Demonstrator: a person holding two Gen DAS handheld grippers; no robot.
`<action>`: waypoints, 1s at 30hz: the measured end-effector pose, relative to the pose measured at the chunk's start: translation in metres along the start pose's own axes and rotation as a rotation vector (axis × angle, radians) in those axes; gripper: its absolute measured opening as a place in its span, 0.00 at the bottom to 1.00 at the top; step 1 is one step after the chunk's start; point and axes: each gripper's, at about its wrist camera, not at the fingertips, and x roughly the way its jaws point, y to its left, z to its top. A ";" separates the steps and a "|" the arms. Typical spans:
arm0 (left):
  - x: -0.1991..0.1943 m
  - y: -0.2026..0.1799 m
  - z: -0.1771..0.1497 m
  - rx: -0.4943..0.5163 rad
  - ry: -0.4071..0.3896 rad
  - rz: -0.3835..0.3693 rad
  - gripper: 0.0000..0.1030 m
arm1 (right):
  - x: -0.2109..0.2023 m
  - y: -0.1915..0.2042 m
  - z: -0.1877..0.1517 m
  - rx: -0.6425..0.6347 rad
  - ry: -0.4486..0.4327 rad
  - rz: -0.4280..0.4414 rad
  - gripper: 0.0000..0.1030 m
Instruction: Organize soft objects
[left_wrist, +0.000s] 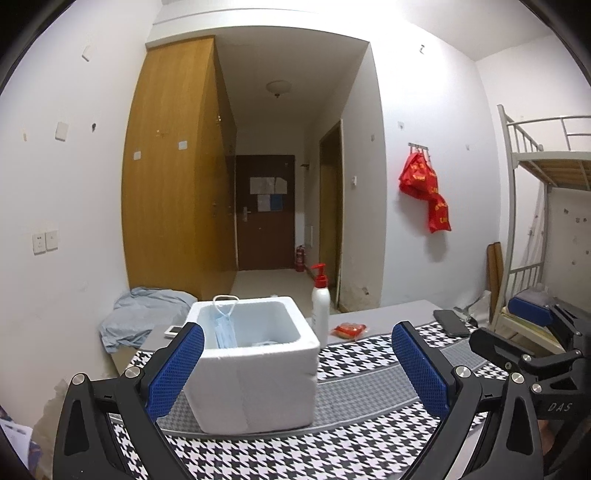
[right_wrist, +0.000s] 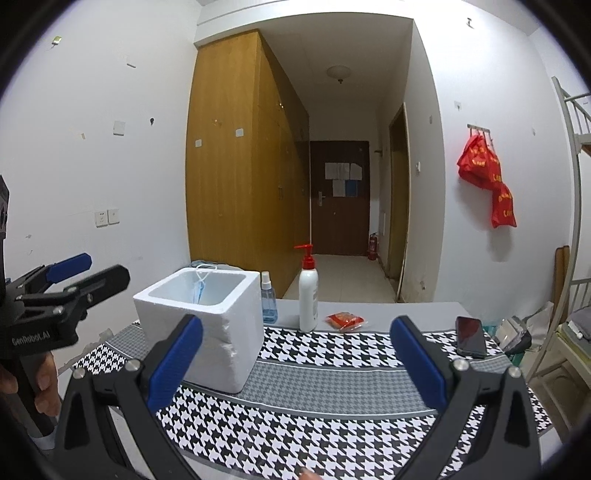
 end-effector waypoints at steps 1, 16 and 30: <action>-0.003 -0.001 -0.002 -0.002 -0.003 -0.001 0.99 | -0.004 0.001 -0.001 -0.002 -0.004 -0.001 1.00; -0.024 -0.012 -0.032 -0.039 -0.009 0.003 0.99 | -0.033 -0.004 -0.020 0.017 -0.022 -0.024 1.00; -0.037 -0.020 -0.056 -0.035 -0.014 0.008 0.99 | -0.051 -0.003 -0.040 0.021 -0.019 -0.020 1.00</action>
